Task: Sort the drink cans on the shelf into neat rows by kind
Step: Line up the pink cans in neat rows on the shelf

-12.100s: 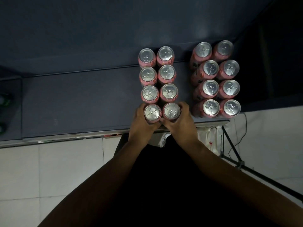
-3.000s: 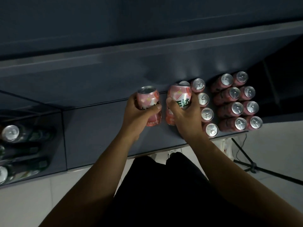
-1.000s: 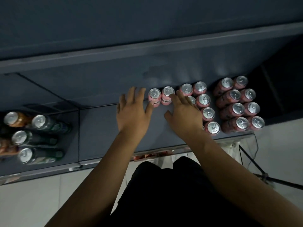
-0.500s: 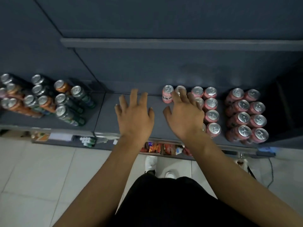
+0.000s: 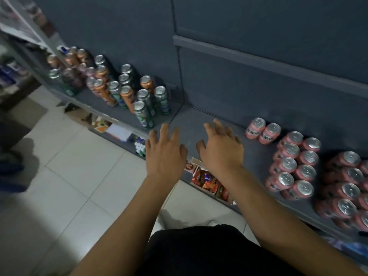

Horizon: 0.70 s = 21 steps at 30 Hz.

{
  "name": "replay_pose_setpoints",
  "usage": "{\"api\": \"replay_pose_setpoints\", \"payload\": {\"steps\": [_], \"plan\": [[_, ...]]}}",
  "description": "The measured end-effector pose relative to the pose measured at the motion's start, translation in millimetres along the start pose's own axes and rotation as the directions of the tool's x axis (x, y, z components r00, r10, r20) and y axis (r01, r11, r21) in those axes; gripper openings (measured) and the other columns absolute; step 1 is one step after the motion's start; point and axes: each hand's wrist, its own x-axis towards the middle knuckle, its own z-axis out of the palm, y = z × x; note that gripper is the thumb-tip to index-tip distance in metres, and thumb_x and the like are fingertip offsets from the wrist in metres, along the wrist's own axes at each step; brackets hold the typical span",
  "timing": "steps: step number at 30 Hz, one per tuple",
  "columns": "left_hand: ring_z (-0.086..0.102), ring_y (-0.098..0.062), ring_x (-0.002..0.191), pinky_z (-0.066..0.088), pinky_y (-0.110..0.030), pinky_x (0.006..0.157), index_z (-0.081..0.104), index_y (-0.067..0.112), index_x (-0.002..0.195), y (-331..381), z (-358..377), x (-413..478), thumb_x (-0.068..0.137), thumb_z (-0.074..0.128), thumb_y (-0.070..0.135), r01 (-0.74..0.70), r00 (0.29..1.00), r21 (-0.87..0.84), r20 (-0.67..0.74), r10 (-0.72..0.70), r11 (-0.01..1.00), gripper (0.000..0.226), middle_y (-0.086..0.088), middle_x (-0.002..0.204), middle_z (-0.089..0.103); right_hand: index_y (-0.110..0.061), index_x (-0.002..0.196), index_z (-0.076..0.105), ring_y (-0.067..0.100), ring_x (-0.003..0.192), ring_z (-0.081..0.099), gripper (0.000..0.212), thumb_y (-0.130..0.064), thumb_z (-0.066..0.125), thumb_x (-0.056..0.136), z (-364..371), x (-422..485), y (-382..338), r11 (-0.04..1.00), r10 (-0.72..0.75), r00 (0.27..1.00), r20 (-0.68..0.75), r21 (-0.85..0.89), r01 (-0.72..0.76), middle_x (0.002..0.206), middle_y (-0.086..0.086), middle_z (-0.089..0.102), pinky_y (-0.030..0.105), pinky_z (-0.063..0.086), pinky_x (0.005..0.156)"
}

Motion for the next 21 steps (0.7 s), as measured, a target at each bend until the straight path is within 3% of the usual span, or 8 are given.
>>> {"api": "replay_pose_setpoints", "payload": {"steps": [3,8,21], "plan": [[0.038,-0.044,0.136,0.04,-0.056,0.108,0.047,0.02,0.145,-45,0,-2,0.095,0.058,0.036,0.048,0.999,0.013,-0.013,-0.048,0.999,0.053,-0.01,0.156,0.036,-0.023,0.158,0.027,0.033,0.149,0.03,0.06,-0.041,0.042,0.103,11,10,-42,0.998,-0.056,0.998,0.018,-0.025,0.056,0.168,0.003,0.021,0.054,0.035,0.115],[0.029,-0.044,0.14,0.036,-0.055,0.107,0.035,0.027,0.148,-137,-3,0,0.094,0.056,0.045,0.161,0.986,0.066,0.028,-0.163,0.985,0.061,-0.007,0.159,0.026,-0.023,0.158,0.027,0.035,0.149,0.03,0.059,-0.041,0.04,0.104,35,27,-135,0.989,-0.133,0.99,0.046,-0.056,0.136,0.168,0.005,0.022,0.054,0.034,0.115],[0.031,-0.042,0.143,0.032,-0.054,0.112,0.035,0.025,0.15,-376,-35,16,0.103,0.042,0.046,0.397,0.918,0.004,-0.017,-0.397,0.918,0.051,-0.007,0.16,0.032,-0.022,0.148,0.038,0.033,0.142,0.036,0.05,-0.04,0.046,0.102,97,71,-379,0.932,-0.333,0.938,0.092,-0.118,0.342,0.161,0.003,0.032,0.051,0.041,0.104]]}}
